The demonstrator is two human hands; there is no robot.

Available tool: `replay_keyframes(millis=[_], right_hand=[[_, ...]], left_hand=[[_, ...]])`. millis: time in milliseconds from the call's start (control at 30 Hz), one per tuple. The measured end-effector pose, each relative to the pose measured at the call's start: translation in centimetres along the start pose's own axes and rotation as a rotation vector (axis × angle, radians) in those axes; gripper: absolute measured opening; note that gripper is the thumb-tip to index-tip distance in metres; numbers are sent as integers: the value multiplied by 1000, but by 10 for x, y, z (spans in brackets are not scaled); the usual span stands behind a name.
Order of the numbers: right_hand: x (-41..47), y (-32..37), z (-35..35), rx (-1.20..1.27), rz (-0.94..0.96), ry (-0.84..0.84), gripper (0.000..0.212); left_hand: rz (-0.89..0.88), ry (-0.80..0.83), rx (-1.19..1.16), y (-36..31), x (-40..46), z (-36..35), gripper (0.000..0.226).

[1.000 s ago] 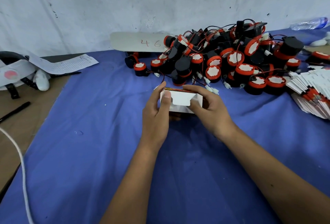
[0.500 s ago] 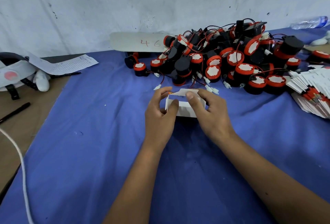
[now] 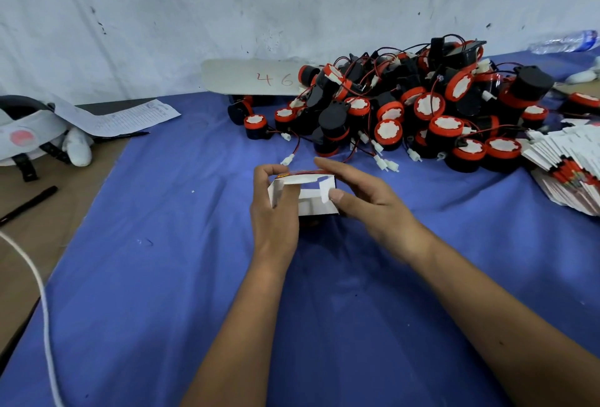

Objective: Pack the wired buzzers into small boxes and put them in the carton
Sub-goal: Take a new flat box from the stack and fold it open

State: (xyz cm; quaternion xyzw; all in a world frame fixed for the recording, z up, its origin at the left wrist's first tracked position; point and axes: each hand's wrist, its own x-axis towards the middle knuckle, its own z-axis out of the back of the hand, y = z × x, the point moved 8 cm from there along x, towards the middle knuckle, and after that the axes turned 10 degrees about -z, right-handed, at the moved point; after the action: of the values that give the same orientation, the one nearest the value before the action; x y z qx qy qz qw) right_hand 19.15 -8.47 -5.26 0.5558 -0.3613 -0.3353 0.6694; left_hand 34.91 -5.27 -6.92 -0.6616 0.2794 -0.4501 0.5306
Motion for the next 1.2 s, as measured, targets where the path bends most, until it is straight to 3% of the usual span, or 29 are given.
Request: replay_keyframes(millis=[233,467,600,733,900,1200], right_hand=[[1,3,16,-164,59,-242,34],[3,-7,31,-61,-14,-344,30],[3,-7,32,-23,2,-327,38],[0,-3,33,-50,37,-377,30],[-3,-2,41,-49,28,-455,18],[-10,17,27,-306,188,-479,18]], left_hand=[[-49,66,39,-5,-4,-8,30],[-20,282,-69,-8,-5,-22,78],[10,298,-133,-14,-6,-24,61],[15,271,-178,-13,-6,-23,47],[-71,318,-128,-16,-7,-29,46],[-155,164,45,-16,-2,-18,51]])
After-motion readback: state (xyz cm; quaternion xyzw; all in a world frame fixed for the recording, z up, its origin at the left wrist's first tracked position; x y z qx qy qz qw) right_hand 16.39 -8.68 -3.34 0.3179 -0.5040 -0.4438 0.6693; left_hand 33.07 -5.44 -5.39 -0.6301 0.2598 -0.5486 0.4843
